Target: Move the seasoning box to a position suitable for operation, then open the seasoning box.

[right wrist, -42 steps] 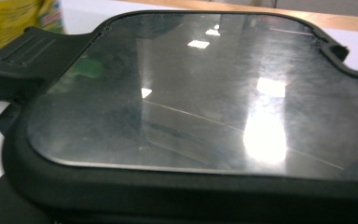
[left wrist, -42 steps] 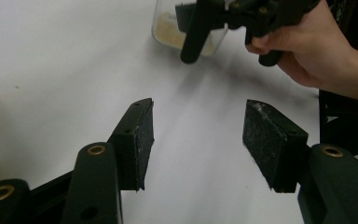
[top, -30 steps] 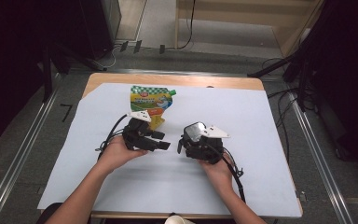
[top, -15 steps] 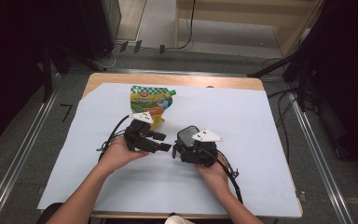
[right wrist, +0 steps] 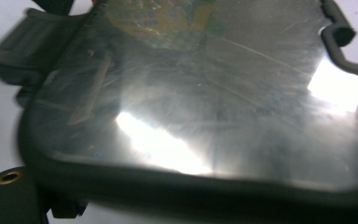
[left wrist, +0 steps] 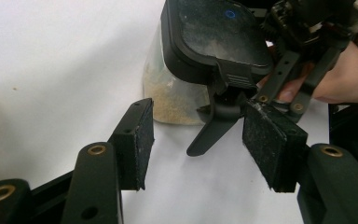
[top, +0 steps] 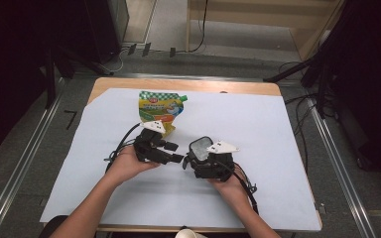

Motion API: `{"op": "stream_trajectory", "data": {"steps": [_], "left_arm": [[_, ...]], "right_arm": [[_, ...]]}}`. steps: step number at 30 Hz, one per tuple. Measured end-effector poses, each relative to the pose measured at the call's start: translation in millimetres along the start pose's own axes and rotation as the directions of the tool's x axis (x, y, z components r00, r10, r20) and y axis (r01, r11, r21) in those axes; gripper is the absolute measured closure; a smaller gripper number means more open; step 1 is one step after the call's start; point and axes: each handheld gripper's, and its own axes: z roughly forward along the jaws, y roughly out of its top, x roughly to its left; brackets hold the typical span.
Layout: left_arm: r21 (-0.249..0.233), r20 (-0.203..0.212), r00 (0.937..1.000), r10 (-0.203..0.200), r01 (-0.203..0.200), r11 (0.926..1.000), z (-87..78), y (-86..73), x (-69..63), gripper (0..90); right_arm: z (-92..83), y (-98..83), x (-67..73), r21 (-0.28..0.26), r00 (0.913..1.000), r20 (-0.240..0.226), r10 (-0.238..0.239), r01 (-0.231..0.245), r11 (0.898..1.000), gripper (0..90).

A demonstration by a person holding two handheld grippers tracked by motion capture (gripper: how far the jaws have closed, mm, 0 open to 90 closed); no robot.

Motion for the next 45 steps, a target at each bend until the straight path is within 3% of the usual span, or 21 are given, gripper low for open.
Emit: {"op": "stream_trajectory", "data": {"steps": [11,18,21,22,30,37,41,45], "left_arm": [[0.003,0.003,1.0,0.005,-0.005,1.0,1.9,0.0,-0.4,44.9],[0.005,0.01,0.9999,0.012,-0.012,0.9999,2.7,0.9,3.4,46.0],[0.002,0.007,0.9999,0.015,-0.015,0.9999,3.0,3.0,4.0,47.2],[0.002,0.009,0.9998,0.017,-0.017,0.9999,3.2,3.2,3.7,48.1],[0.023,-0.001,0.9992,0.039,-0.039,0.999,8.4,2.7,1.2,50.6],[0.046,-0.015,0.9987,0.049,-0.048,0.9978,13.7,1.8,-0.3,53.6],[0.035,0.019,0.9994,0.029,-0.03,0.9989,15.2,0.4,2.4,55.4],[0.035,0.008,0.9989,0.046,-0.046,0.9983,12.7,-0.1,2.8,60.7]], "right_arm": [[-29.3,-6.5,0.5,0.051,0.9995,-0.032,-0.002,0.004,0.999,11.7],[-56.5,-7.9,-1.5,0.041,0.999,-0.045,0.007,-0.005,0.999,14.5],[-64.7,-8.0,-5.3,0.031,0.9985,-0.052,0.02,-0.019,0.999,19.1],[-68.5,-7.2,-6.9,0.028,0.9979,-0.062,0.019,-0.017,0.999,25.1],[-71.8,-3.2,-5.6,0.006,0.999,-0.043,-0.008,0.008,1.0,32.9],[-74.1,-3.2,-12.0,0.005,0.9952,-0.095,0.025,-0.025,1.0,56.4],[-75.5,-3.5,-15.1,0.007,0.9957,-0.092,0.012,-0.011,1.0,74.2],[-76.5,-3.6,-19.2,0.011,0.9936,-0.109,0.03,-0.029,1.0,84.7]]}}
